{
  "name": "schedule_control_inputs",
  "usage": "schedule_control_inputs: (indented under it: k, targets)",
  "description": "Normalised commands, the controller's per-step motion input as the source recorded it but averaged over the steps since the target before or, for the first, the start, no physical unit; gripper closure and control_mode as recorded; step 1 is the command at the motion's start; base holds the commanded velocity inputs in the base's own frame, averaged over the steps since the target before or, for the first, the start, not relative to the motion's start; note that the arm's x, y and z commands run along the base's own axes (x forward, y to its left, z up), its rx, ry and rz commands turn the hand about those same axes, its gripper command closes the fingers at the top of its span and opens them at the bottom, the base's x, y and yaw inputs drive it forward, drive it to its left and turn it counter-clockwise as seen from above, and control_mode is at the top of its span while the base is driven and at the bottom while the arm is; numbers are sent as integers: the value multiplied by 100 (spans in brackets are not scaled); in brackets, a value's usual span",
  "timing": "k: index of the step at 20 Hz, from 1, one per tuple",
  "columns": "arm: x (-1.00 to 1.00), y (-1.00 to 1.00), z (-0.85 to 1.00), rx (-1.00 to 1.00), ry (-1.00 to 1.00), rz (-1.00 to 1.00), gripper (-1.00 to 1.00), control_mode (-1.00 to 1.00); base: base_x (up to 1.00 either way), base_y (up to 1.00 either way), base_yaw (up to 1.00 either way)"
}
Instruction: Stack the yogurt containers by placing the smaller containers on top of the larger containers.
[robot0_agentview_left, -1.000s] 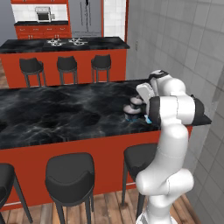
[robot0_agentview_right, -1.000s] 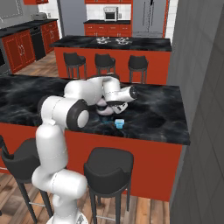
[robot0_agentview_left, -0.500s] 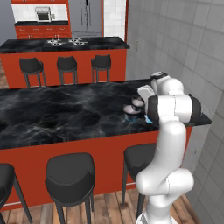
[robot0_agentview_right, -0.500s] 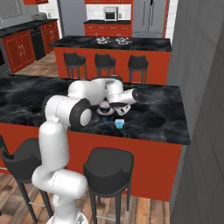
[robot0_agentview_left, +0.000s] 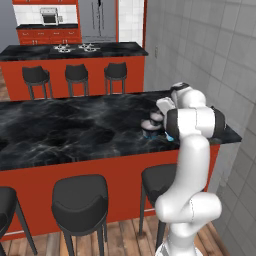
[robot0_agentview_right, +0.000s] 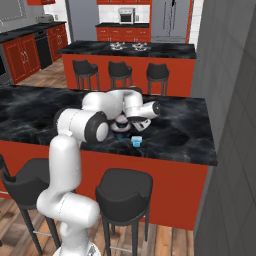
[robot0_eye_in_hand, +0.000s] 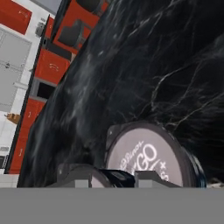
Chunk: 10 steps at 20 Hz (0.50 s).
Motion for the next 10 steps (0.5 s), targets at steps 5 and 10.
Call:
schedule_control_inputs:
  k: [5, 10]
  targets:
    - [28, 0, 0, 0, 0, 0, 100, -100, 0, 0, 0]
    - [7, 0, -6, 0, 0, 0, 100, -100, 0, 0, 0]
